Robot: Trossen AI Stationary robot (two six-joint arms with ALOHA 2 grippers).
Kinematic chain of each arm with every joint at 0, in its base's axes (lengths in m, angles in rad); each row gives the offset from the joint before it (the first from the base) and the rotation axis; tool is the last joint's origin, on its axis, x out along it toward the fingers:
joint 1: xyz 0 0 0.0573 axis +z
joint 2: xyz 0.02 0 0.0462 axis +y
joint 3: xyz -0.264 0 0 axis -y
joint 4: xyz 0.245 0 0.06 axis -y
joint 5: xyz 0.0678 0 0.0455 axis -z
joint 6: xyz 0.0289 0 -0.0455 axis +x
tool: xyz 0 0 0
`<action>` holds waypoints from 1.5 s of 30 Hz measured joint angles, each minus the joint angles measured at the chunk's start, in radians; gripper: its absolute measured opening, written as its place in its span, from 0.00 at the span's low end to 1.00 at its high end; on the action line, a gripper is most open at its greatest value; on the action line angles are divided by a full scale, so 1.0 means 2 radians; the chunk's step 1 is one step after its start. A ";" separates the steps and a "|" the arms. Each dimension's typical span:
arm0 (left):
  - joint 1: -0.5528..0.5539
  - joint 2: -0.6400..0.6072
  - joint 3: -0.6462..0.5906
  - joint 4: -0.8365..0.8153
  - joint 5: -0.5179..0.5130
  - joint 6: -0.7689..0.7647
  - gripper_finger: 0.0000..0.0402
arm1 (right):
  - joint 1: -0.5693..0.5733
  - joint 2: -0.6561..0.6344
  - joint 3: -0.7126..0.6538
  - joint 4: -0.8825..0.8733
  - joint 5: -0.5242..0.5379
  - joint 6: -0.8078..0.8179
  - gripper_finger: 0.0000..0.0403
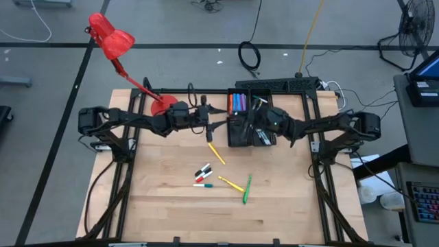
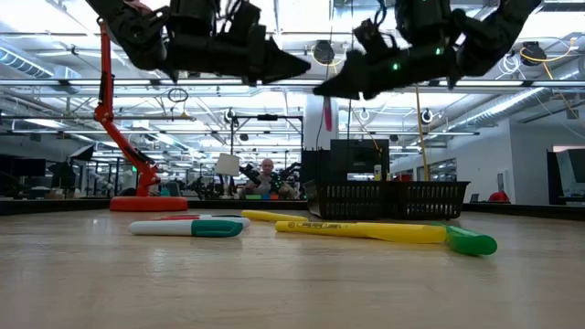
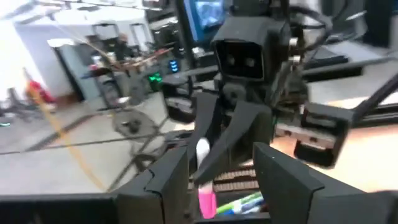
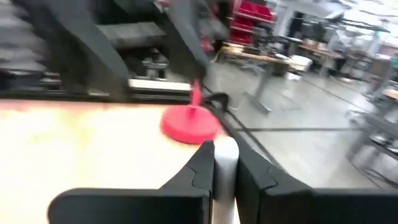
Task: Pick & Place Markers
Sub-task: Put the pink and white highlighter pen into the top right black bin
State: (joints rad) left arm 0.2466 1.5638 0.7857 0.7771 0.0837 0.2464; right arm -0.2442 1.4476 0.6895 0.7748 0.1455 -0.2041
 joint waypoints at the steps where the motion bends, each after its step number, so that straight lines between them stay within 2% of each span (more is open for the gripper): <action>1: 0.000 -0.003 0.000 -0.008 -0.010 0.004 0.46 | -0.010 -0.007 -0.009 0.001 -0.001 0.002 0.05; 5: 0.001 -0.021 -0.002 -0.042 -0.038 0.010 0.44 | -0.060 -0.030 -0.040 0.013 -0.006 0.024 0.05; 10: 0.007 -0.037 -0.002 -0.076 -0.044 0.007 0.41 | -0.120 -0.051 -0.088 0.037 -0.008 0.051 0.05; 20: 0.011 -0.036 -0.002 -0.089 -0.043 0.005 0.35 | -0.209 -0.030 -0.132 0.054 -0.008 0.091 0.05; 28: 0.011 -0.036 -0.002 -0.088 -0.043 0.007 0.33 | -0.239 0.028 -0.128 0.076 -0.049 0.122 0.05; 45: 0.011 -0.036 -0.002 -0.091 -0.043 0.005 0.33 | -0.270 0.113 -0.114 0.080 -0.045 0.123 0.05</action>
State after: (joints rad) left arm 0.2687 1.4918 0.7815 0.5949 -0.0013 0.2569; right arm -0.7849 1.6727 0.4610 0.9347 0.0555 0.0410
